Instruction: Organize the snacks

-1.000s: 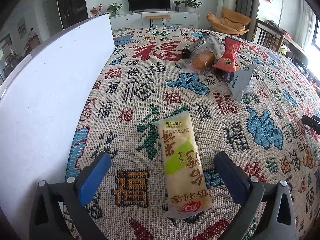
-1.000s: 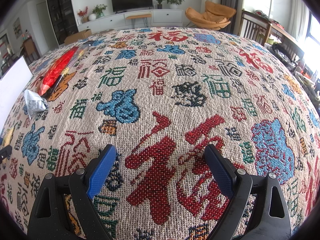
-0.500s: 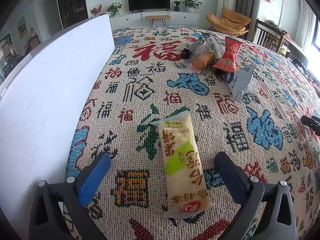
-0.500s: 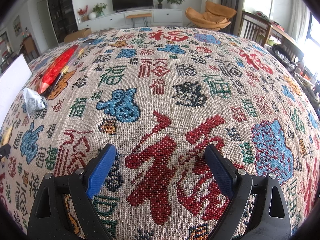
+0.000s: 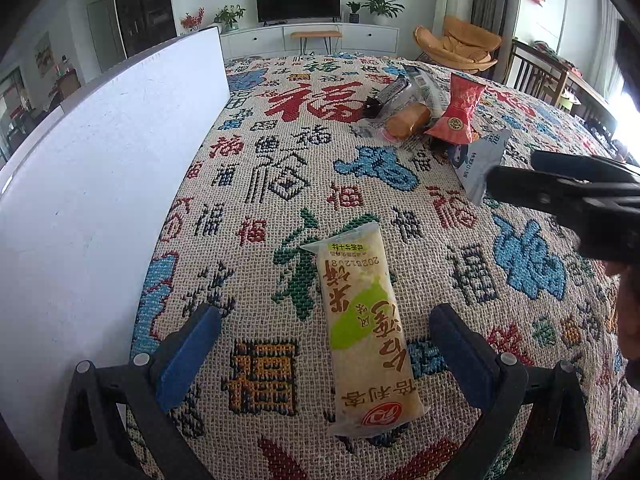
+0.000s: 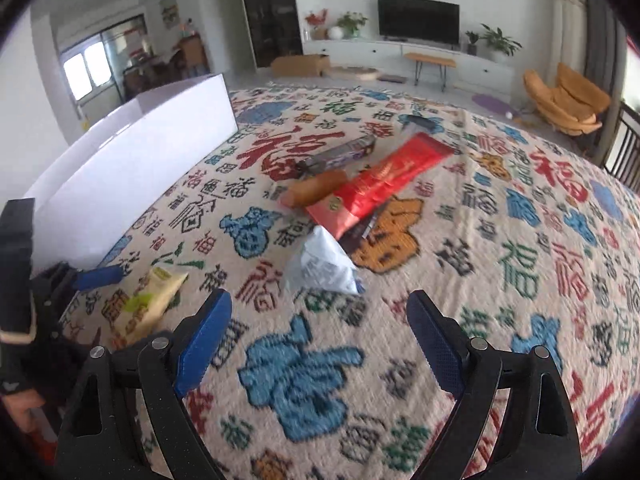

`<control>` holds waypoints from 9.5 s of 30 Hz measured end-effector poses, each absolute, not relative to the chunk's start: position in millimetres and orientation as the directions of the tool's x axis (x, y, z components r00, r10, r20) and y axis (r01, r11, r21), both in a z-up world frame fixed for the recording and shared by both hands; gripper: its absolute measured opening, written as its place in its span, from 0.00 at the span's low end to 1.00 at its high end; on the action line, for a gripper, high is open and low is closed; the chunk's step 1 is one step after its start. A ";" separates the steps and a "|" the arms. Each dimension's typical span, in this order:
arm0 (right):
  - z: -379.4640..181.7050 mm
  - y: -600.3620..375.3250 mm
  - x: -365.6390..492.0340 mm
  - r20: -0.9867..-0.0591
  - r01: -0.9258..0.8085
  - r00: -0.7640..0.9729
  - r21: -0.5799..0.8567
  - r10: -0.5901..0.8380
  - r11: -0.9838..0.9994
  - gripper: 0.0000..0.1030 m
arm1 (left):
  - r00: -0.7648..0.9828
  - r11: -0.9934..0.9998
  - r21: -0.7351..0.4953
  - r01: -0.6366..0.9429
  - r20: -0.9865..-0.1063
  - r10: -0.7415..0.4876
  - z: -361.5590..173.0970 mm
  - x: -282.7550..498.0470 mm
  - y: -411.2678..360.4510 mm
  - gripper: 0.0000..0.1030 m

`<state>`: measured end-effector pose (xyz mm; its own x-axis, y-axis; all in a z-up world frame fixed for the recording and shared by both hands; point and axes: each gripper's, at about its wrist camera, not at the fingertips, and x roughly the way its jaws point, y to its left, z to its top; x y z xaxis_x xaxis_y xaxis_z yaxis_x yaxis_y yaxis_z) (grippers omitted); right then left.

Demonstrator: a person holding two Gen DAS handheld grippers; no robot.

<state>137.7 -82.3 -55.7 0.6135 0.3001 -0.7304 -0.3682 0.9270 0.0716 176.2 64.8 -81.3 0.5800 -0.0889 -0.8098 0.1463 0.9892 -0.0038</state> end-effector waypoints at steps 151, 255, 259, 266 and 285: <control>-87.5 -265.3 71.2 -0.773 0.050 0.633 -0.002 -0.033 0.999 0.81 | 0.568 0.971 -0.014 0.238 -0.809 -0.150 -80.7 191.1 2.4 1.00; -86.5 -265.1 69.6 -0.774 0.047 0.632 0.000 -0.030 0.999 0.83 | 0.570 0.979 -0.006 0.203 -0.812 -0.123 -80.8 203.1 41.9 1.00; -86.6 -264.7 69.8 -0.774 0.047 0.632 0.000 -0.030 0.999 0.83 | 0.571 0.979 -0.006 0.203 -0.812 -0.123 -80.9 203.2 42.2 1.00; -86.5 -264.7 69.6 -0.774 0.047 0.632 0.000 -0.030 0.999 0.83 | 0.571 0.979 -0.006 0.203 -0.812 -0.123 -81.0 203.2 42.2 1.00; -86.4 -264.4 69.7 -0.774 0.047 0.632 0.000 -0.030 0.999 0.83 | 0.571 0.979 -0.006 0.203 -0.812 -0.124 -81.0 203.2 42.4 1.00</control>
